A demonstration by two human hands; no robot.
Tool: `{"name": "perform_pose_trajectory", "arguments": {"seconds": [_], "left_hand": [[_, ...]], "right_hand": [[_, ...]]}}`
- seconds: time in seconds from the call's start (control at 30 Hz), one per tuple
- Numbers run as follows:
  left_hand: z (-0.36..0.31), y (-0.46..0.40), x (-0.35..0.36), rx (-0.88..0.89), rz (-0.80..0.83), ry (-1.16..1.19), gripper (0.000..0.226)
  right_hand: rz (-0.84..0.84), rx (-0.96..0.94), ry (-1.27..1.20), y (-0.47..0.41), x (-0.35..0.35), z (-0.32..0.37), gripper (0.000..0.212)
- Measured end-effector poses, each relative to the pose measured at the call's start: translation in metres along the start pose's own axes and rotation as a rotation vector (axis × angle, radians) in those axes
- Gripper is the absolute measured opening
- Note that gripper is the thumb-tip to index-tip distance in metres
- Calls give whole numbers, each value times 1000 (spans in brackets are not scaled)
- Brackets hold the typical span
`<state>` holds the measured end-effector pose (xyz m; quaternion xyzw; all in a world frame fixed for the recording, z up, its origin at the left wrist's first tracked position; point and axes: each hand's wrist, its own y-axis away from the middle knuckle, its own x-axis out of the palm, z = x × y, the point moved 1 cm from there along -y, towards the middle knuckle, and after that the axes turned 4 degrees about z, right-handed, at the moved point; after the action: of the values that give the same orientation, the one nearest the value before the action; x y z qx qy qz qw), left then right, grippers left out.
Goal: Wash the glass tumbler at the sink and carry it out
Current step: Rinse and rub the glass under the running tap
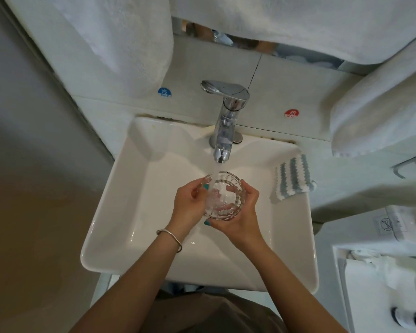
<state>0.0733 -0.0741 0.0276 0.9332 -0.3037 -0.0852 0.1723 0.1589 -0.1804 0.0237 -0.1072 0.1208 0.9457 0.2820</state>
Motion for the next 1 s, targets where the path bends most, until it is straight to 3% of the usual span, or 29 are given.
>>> {"name": "perform_pose_trajectory", "arguments": {"seconds": [0.13,0.3,0.53,0.83,1.0], "left_hand": [[5,2,-6,-78,179,69,39],[8,5,-6,-155,166,83,38],[8,12,-9,-116,205,202,45],[8,9,-18,-115,141,289,49],[7,2,-17,-118,19,161,32]], "right_hand": [[14,-6,2,0,-3,-1,112],[-11,7,-29,1,0,-6,112],[-70,-14,-31,2,5,-4,112],[-3,-18,-19,-5,10,1,109],[-3,-16,-31,-7,11,1,108]]}}
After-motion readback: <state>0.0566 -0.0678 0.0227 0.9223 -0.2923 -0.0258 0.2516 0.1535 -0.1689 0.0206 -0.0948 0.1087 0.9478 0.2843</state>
